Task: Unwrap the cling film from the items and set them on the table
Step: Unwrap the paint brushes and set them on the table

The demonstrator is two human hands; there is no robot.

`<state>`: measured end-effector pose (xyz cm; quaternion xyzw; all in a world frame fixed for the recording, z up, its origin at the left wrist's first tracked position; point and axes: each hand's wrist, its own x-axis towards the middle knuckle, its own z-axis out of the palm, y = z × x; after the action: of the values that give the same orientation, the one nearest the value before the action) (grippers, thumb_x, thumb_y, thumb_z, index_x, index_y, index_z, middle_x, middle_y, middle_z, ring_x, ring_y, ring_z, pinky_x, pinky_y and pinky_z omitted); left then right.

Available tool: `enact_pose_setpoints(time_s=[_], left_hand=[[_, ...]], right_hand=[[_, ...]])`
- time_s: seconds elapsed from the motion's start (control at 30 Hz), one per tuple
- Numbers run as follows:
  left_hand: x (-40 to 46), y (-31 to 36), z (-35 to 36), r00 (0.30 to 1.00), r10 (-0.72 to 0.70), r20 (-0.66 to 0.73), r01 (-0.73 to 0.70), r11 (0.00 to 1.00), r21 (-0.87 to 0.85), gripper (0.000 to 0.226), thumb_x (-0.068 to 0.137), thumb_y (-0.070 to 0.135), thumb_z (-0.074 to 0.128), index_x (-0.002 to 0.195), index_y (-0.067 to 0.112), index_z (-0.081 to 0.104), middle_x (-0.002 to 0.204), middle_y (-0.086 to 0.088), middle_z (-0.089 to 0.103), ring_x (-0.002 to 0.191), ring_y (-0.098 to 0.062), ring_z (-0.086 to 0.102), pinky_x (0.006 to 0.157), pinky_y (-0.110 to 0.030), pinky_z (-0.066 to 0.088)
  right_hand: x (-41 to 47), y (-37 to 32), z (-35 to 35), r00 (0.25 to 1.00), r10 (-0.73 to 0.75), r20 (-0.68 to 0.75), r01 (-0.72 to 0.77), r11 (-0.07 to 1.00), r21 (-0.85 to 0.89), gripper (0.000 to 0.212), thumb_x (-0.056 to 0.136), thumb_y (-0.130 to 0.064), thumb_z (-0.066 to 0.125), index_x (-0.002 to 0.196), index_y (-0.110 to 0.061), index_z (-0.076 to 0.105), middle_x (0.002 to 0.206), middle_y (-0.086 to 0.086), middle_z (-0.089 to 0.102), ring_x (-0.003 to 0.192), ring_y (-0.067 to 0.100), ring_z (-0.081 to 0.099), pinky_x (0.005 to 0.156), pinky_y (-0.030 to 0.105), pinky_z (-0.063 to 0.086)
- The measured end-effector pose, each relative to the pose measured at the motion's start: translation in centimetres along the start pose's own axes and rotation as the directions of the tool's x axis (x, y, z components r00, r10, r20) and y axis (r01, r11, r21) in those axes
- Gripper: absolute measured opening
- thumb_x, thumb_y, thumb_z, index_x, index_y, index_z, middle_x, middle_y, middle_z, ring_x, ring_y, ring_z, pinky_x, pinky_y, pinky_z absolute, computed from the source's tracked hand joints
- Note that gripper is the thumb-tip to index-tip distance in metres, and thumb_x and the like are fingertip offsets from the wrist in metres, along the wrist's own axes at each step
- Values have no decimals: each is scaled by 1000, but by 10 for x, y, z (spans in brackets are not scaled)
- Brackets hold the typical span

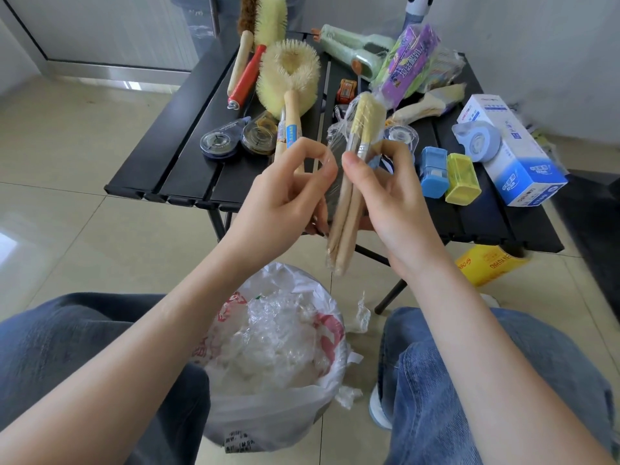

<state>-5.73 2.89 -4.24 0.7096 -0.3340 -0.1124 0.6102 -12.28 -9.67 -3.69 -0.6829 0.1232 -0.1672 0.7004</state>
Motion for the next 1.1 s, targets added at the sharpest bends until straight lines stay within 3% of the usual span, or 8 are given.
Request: enact_pose_setpoints(time_s=[0.23,0.4,0.57,0.67,0.73,0.9,1.0,1.1], left_hand=[[-1,4,5,998,-66,4,67,996,-65,10,101,16,44,92,14,46,55,-13,41,41,-15,39,43,-20,37],[-3,10,8,980,-199,-13,193,963,-186,17,102,24,43,99,9,51,57,-2,38,44,-8,34,41,-16,30],[-1,10,4,932,-343,117,356,926,-128,31,99,38,44,82,13,53,55,4,41,45,-7,33,41,-14,26],[-4,10,3,945,-287,158,294,956,-23,28,96,28,54,80,6,62,62,7,50,52,0,42,50,-9,34],[-6,9,3,960,-237,147,246,968,-47,26,96,24,53,80,5,61,65,8,53,56,3,47,55,-5,36],[-8,7,9,975,-189,114,197,978,-64,26,99,20,49,76,9,55,63,7,49,58,1,46,61,-9,39],[-8,6,9,971,-210,114,221,971,-95,25,99,21,49,77,11,54,61,8,48,55,-5,50,53,-14,41],[-8,8,9,957,-262,126,276,955,-107,24,99,24,49,80,11,53,61,7,44,47,-5,44,42,-12,29]], right_hand=[[2,2,-2,999,5,-39,-4,999,34,24,91,-22,64,104,-18,44,81,6,67,71,22,65,69,49,57],[2,2,-2,998,-9,-63,13,998,68,28,90,-19,66,107,-16,43,86,8,69,71,18,67,56,35,56],[5,8,-6,989,-69,-129,73,997,27,36,89,-20,68,111,-14,40,99,11,66,78,17,68,65,37,58],[7,10,-11,970,-143,-198,128,988,-88,43,85,-23,72,112,-12,40,94,3,66,78,12,66,69,36,57],[7,10,-12,952,-196,-235,162,974,-159,45,83,-22,74,109,-10,39,85,-7,63,73,8,64,68,35,56],[9,12,-13,928,-237,-288,176,959,-221,48,81,-20,77,101,-10,34,81,-9,59,68,0,60,67,34,55],[10,13,-14,921,-264,-286,194,949,-249,48,81,-19,76,100,-9,32,81,-10,56,66,-3,59,65,25,51],[10,15,-14,912,-287,-291,214,942,-260,48,82,-16,76,99,-8,31,81,-9,55,65,-4,58,62,20,49]])
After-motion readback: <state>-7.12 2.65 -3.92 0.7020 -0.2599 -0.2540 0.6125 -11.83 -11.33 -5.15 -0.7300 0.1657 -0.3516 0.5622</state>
